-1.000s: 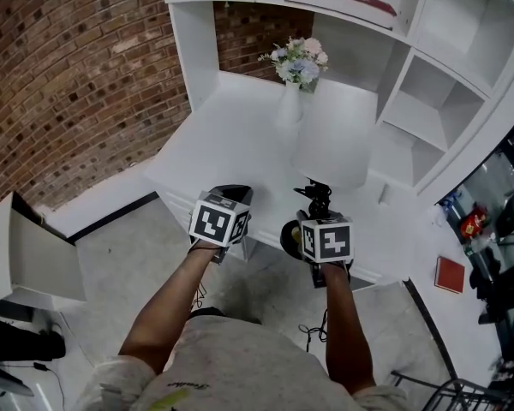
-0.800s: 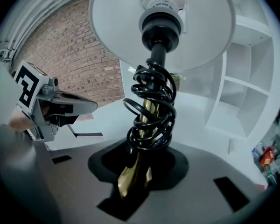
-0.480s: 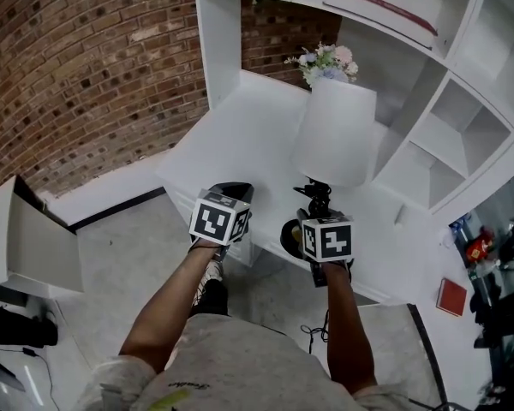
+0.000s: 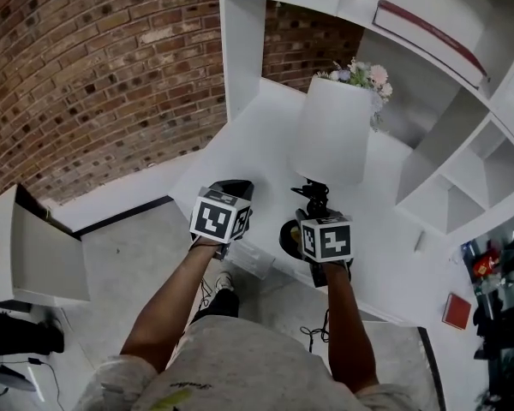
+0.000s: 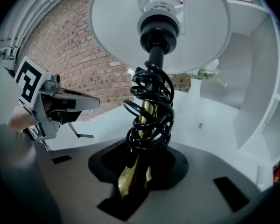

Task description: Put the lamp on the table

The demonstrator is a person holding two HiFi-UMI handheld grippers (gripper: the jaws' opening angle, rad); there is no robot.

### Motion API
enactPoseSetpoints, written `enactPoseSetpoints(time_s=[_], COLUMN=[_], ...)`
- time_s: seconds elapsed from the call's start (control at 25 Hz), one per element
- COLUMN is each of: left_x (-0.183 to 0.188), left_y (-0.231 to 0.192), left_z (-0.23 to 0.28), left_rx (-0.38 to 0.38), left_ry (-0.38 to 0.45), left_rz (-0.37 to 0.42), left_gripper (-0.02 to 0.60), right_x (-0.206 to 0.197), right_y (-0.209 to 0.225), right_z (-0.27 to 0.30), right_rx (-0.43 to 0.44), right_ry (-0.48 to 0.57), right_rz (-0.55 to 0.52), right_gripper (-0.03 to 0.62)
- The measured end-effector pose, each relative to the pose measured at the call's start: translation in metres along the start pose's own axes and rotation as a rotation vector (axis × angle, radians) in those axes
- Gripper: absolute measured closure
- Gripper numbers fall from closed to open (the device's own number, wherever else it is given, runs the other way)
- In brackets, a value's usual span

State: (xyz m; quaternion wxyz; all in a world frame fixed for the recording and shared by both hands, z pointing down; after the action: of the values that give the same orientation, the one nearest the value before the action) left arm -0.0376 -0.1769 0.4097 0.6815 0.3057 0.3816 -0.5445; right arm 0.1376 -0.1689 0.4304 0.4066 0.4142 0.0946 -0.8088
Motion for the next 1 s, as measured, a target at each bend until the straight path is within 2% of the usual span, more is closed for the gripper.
enactPoseSetpoints(time_s=[0.48, 1.0], left_x=[0.042, 0.069], left_y=[-0.089, -0.147], left_z=[0.061, 0.125], left_rx=[-0.049, -0.118], left_ry=[-0.023, -0.042], left_rz=[0.013, 0.018], left_gripper=[0.586, 0.586], right_x=[0.080, 0.135], right_y=[0.002, 0.018], right_z=[0.080, 0.147], right_rx=[-0.030, -0.070], right_ry=[-0.002, -0.026], right_rz=[0.042, 0.066], right_gripper=[0.485, 0.487])
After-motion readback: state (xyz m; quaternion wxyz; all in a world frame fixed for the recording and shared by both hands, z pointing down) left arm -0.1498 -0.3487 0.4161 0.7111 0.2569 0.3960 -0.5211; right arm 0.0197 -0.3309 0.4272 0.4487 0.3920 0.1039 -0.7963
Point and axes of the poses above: the fingertips, and each gripper's own axes: z forward along the fingers, y to its right, x out of its top, the point moved 5 cm from there along -z, backward along the fingers, and after that the axes turned 11 degrees about x, right-handed, at the moved point
